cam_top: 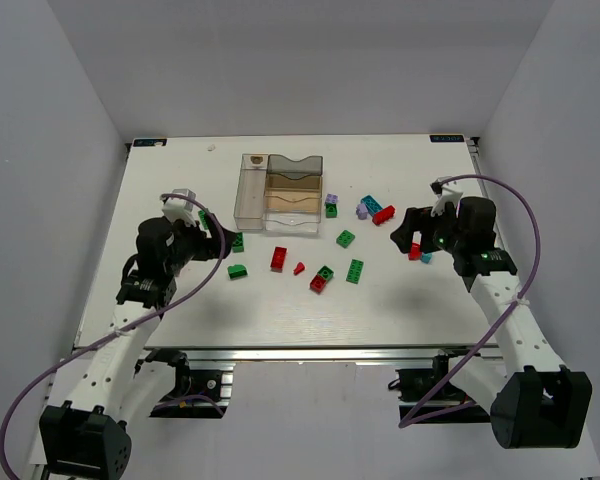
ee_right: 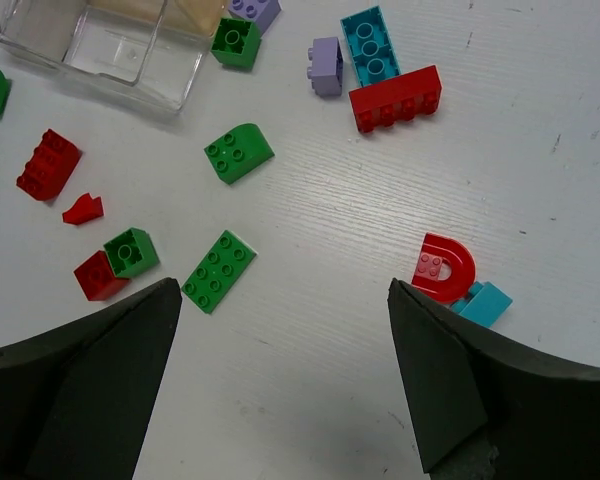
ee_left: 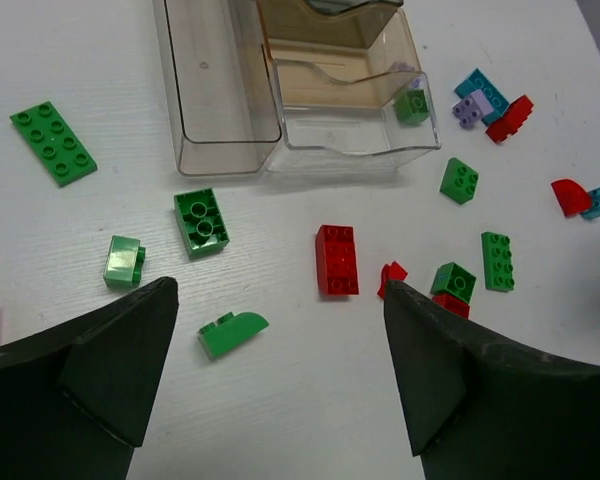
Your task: Sort the legos into containers by color
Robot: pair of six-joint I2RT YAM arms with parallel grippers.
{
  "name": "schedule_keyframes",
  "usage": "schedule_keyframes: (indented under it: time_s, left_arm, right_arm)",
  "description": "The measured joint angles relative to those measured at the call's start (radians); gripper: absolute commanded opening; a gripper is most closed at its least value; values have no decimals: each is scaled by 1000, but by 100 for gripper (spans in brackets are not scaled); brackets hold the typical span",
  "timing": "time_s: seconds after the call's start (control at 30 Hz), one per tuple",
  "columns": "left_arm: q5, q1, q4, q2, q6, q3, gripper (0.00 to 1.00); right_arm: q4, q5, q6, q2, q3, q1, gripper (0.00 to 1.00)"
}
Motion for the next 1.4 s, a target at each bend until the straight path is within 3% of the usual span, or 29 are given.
schedule_keyframes:
  time_s: [0.2, 0.23, 0.33, 0.37, 0.4, 0.5, 0.63, 0.73, 0.77, 0.83, 0.93, 1.07, 1.4]
  left_arm:
    - [-3, 0, -31, 50, 1, 8, 70]
    - [-4, 0, -35, 58, 2, 12, 58]
    - [-11, 0, -49, 89, 2, 26, 37]
    - [-16, 0, -55, 101, 3, 32, 36]
    - [-22, 0, -61, 114, 7, 37, 36]
    - [-39, 0, -88, 167, 21, 60, 61]
    - [-72, 0, -134, 265, 32, 92, 72]
    - [-104, 0, -158, 333, 36, 104, 74]
    - [-115, 0, -163, 353, 37, 105, 74]
    - [-148, 0, -172, 393, 37, 108, 73]
    - [-192, 0, -188, 463, 39, 129, 65]
    - [-241, 0, -201, 573, 45, 179, 63]
    - [-366, 0, -225, 729, 73, 280, 69]
  right_arm:
    - [4, -51, -114, -19, -10, 0, 89]
    - [4, -80, -154, -29, -20, 0, 89]
    - [-19, -155, -274, -41, -42, 3, 89]
    - [-33, -175, -311, -40, -43, 5, 89]
    - [-45, -188, -334, -40, -43, 9, 89]
    - [-68, -206, -399, -40, -43, 14, 89]
    - [-109, -228, -456, -44, -43, 22, 87]
    - [-114, -240, -465, -66, -43, 27, 62]
    - [-114, -243, -463, -76, -43, 29, 46]
    - [-112, -253, -459, -97, -43, 33, 35]
    - [-109, -266, -451, -106, -43, 39, 38]
    - [-110, -279, -447, -106, -43, 43, 53]
    - [-104, -290, -442, -151, -43, 43, 56]
